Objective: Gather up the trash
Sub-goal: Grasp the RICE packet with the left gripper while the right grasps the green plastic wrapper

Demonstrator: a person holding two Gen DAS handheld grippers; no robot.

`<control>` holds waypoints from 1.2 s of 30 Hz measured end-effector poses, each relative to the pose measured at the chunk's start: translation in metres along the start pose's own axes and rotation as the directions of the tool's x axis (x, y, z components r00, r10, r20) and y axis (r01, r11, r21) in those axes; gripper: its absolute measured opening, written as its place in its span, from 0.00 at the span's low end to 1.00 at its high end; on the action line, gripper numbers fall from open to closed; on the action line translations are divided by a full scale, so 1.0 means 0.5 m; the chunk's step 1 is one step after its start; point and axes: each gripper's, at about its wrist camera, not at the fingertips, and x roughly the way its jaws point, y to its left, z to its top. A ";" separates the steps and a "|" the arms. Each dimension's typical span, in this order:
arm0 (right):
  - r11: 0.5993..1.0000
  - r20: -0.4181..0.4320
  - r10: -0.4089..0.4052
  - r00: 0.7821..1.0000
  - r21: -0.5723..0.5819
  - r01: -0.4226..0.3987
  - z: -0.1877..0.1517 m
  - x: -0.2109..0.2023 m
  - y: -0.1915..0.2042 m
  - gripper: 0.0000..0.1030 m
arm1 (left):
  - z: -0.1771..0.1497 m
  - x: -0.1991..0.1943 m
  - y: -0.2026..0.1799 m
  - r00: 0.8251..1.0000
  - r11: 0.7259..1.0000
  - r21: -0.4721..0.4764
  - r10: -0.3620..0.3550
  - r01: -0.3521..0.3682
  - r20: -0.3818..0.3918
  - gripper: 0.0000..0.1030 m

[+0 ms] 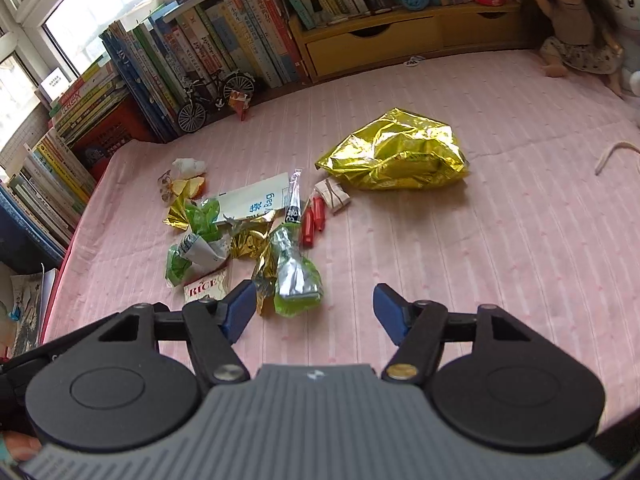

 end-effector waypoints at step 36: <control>0.958 -0.286 0.159 0.945 -0.186 -0.218 0.108 0.254 0.024 0.50 | 0.022 0.154 -0.055 0.986 0.979 -0.131 0.149 -0.158 -0.078 0.47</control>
